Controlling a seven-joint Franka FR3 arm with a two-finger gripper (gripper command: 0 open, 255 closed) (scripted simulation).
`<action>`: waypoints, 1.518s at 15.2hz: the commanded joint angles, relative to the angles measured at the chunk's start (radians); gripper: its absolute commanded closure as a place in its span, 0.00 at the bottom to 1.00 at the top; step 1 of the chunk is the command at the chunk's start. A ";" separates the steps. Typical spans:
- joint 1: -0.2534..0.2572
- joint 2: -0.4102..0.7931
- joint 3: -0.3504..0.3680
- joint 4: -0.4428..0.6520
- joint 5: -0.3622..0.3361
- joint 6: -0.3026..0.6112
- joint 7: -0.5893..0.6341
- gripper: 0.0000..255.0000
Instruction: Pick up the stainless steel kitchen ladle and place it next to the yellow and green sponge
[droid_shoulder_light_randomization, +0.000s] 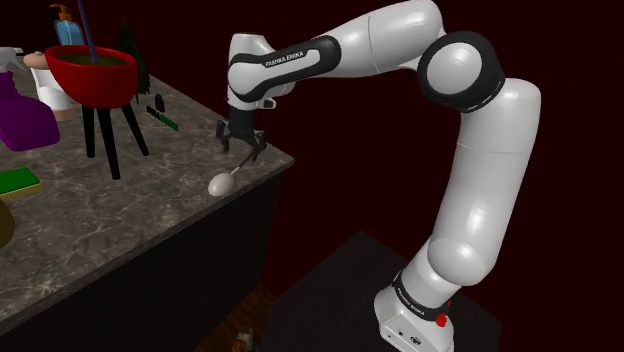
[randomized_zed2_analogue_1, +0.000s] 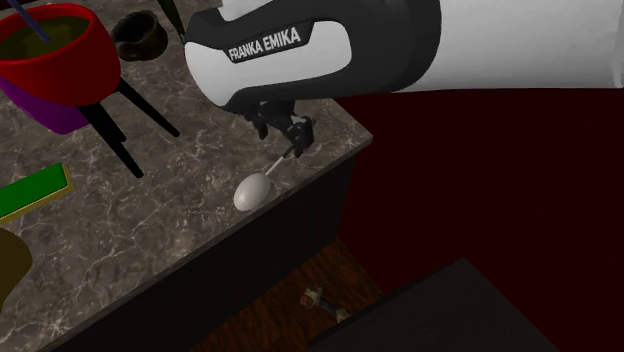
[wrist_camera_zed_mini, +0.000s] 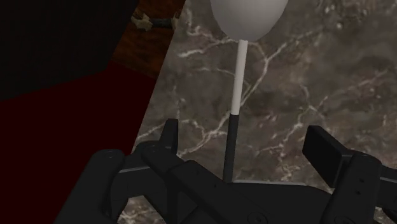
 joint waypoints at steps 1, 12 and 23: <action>0.002 0.013 -0.002 -0.010 -0.003 0.023 0.006 0.00; 0.005 0.038 -0.005 -0.039 -0.010 0.076 0.010 0.00; 0.005 0.038 -0.005 -0.039 -0.010 0.076 0.010 1.00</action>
